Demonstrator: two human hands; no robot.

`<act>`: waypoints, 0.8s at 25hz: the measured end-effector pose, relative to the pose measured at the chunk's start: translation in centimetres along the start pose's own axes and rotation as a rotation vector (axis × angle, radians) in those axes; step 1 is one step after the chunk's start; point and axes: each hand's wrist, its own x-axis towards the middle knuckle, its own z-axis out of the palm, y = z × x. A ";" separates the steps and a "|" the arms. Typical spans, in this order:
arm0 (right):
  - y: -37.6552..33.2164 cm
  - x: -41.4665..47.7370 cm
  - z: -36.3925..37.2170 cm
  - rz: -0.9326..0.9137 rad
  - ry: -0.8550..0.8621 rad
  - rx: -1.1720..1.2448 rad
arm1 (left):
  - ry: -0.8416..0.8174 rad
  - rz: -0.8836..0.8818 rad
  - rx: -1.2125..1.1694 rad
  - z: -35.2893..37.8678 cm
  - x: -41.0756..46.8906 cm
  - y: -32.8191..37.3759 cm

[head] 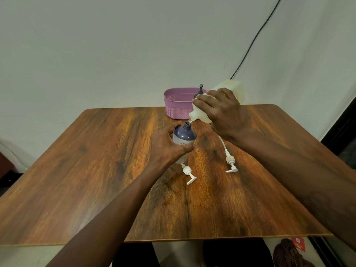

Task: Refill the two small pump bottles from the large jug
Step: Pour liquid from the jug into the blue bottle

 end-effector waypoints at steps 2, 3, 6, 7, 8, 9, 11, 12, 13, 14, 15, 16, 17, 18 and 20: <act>0.0 0.0 0.0 -0.013 0.000 -0.009 | 0.000 -0.003 0.004 0.1 0.0 -0.1; 0.0 0.1 0.0 -0.025 0.000 -0.013 | 0.000 -0.005 0.007 0.1 -0.1 -0.1; 0.0 0.1 -0.3 -0.061 -0.007 -0.013 | 0.001 -0.010 0.007 0.2 -0.1 -0.3; 0.0 0.1 -0.4 -0.070 -0.014 -0.017 | 0.003 -0.010 0.005 0.2 -0.1 -0.3; -0.1 0.2 -0.4 -0.079 -0.016 -0.021 | 0.005 -0.007 0.002 0.1 -0.1 -0.3; -0.1 0.2 -0.4 -0.085 -0.017 -0.025 | 0.006 -0.005 -0.001 0.1 -0.1 -0.3; -0.2 0.3 -0.3 -0.090 -0.018 -0.030 | 0.004 -0.005 -0.002 0.0 -0.1 -0.3; -0.3 0.3 -0.3 -0.093 -0.023 -0.033 | 0.001 -0.005 0.001 0.0 -0.1 -0.2; -0.3 0.3 -0.3 -0.099 -0.027 -0.033 | -0.003 -0.007 0.003 0.0 -0.1 -0.2; -0.4 0.3 -0.3 -0.109 -0.033 -0.031 | -0.007 -0.006 0.003 0.0 -0.1 -0.2; -0.4 0.3 -0.3 -0.118 -0.035 -0.031 | -0.010 -0.006 0.000 0.0 -0.1 -0.1; -0.4 0.3 -0.2 -0.125 -0.036 -0.032 | -0.011 -0.005 -0.004 -0.1 -0.2 -0.1; -0.3 0.3 -0.1 -0.132 -0.033 -0.034 | -0.011 -0.006 -0.006 -0.1 -0.2 -0.1; -0.3 0.4 0.0 -0.138 -0.031 -0.037 | -0.012 -0.005 -0.005 -0.1 -0.2 0.0; -0.4 0.4 0.1 -0.150 -0.033 -0.043 | -0.013 -0.004 0.000 0.0 -0.2 -0.1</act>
